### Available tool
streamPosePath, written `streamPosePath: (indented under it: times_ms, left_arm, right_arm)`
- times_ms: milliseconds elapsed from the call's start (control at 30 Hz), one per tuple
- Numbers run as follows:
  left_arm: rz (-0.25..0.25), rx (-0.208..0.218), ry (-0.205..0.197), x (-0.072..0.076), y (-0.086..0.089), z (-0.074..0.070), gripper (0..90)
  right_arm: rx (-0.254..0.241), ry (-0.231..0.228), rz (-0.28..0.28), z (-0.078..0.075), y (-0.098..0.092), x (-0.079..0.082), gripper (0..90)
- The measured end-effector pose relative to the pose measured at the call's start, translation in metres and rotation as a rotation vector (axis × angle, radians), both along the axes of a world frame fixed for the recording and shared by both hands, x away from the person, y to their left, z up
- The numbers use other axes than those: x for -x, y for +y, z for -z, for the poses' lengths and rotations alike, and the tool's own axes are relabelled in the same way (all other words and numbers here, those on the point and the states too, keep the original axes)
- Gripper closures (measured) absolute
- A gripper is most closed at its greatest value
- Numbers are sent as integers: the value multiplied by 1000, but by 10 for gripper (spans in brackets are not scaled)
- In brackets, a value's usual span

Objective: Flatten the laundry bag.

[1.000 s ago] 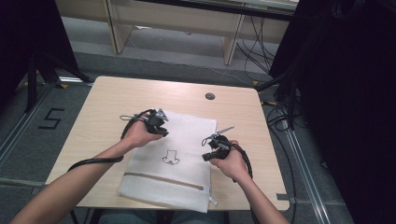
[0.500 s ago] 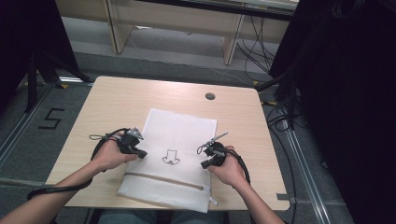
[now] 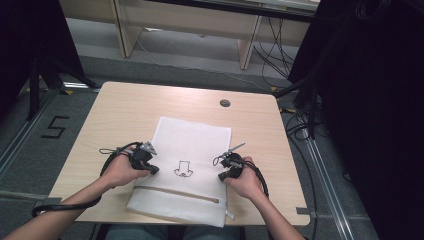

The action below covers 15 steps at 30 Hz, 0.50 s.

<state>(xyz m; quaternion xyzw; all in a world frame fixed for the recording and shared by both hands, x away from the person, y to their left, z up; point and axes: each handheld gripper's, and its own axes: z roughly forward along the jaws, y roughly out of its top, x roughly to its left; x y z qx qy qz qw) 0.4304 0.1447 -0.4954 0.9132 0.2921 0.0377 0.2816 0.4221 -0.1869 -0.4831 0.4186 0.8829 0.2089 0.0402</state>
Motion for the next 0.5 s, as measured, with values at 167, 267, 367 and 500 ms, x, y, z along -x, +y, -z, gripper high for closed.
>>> streamPosePath:
  times_ms: [167,267,367,500]
  left_arm:
    - [3,-5,-6,0,-3,-1,896]
    - [-1,-2,-10,1,-4,0,896]
    - [1,-7,-13,0,-5,0,896]
    - [-3,-11,-25,-2,-8,0,896]
  right_arm:
    - [6,-11,21,0,-1,-4,900]
    - [10,-21,20,0,-2,-6,900]
    - [9,-20,36,0,-3,-8,900]
    - [9,-31,46,1,-3,-11,900]
